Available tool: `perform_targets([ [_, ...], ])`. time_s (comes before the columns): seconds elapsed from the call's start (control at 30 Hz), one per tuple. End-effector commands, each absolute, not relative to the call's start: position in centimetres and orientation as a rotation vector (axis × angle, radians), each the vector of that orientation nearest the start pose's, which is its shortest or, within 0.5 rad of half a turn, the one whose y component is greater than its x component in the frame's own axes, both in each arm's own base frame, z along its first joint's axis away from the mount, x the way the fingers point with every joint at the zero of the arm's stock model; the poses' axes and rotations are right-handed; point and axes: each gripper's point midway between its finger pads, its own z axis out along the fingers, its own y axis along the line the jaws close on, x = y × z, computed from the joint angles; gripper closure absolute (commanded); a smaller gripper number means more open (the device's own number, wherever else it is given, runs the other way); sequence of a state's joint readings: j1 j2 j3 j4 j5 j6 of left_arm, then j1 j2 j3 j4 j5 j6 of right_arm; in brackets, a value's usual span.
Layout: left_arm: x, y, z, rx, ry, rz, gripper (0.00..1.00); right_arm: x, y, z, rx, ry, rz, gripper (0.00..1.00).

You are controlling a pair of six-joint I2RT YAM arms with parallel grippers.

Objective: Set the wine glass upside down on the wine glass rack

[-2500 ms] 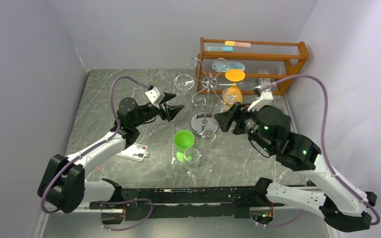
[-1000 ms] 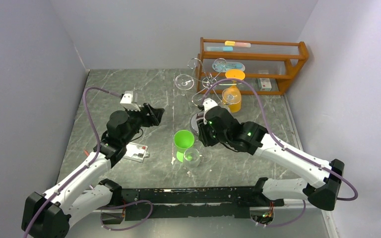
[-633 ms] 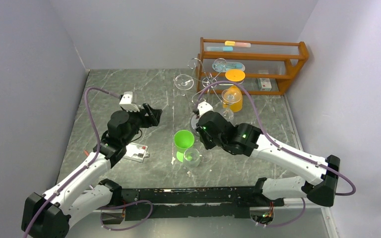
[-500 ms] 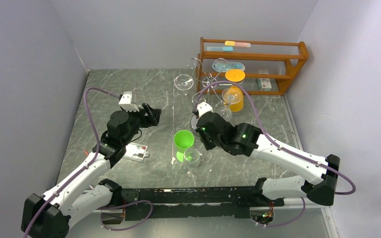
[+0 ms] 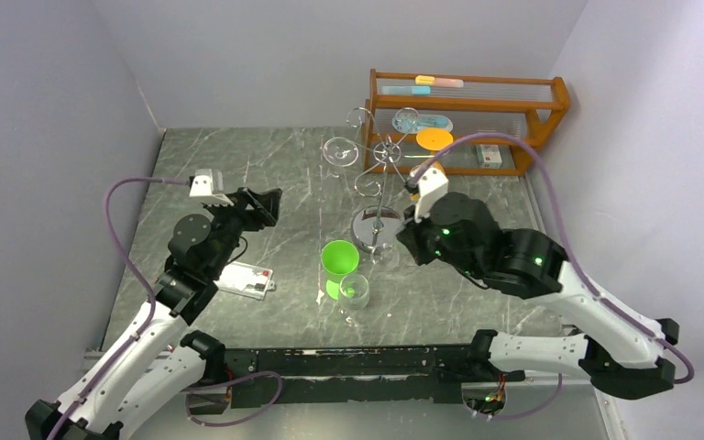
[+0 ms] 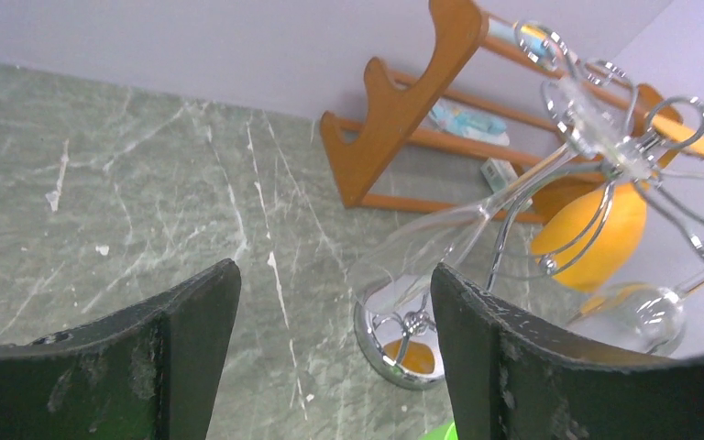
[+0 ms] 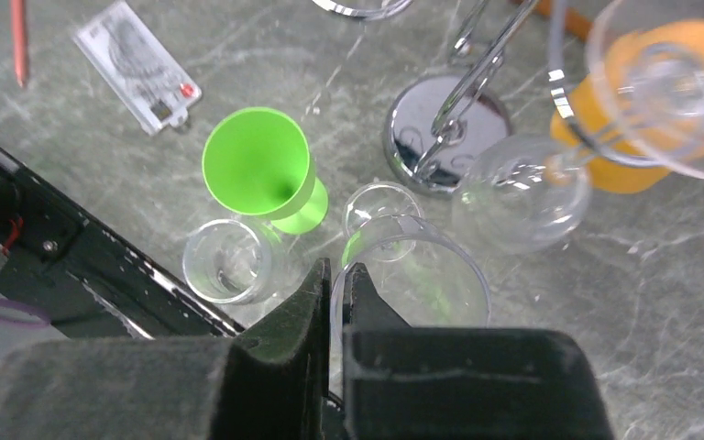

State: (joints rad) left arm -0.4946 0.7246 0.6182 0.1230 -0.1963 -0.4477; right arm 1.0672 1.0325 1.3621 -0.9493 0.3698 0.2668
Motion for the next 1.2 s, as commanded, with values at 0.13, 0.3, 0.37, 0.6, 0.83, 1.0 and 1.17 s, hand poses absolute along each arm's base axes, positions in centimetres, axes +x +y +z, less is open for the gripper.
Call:
perform_targets([
  [0.13, 28.3, -11.9, 32.1, -0.202, 1.518, -0.563, 0.2, 17.5, 18.6, 36.3, -0.602, 1.885, 0.405, 1.0],
  [0.3, 27.8, -12.2, 33.6, -0.181, 1.514, -0.591, 0.2, 16.7, 19.3, 39.9, -0.571, 1.774, 0.545, 1.0],
  [0.37, 27.6, -12.4, 34.0, -0.176, 1.538, -0.598, 0.19, 16.1, 20.3, 41.4, -0.573, 1.71, 0.646, 1.0],
  [0.6, 26.8, -11.3, 36.5, -0.287, 1.576, -0.606, 0.14, 15.8, 24.0, 45.7, -0.525, 1.482, 0.875, 1.0],
  [0.83, 24.1, -9.4, 39.8, -0.442, 1.515, -0.702, 0.14, 17.6, 28.8, 47.4, -0.525, 1.265, 0.93, 1.0],
  [1.0, 22.7, -9.3, 39.6, -0.564, 1.41, -0.885, 0.15, 18.3, 32.3, 48.6, -0.515, 1.135, 1.011, 1.0],
  [1.17, 22.0, -9.1, 40.1, -0.737, 1.299, -1.08, 0.15, 18.9, 33.8, 48.9, -0.479, 1.052, 1.047, 1.0],
])
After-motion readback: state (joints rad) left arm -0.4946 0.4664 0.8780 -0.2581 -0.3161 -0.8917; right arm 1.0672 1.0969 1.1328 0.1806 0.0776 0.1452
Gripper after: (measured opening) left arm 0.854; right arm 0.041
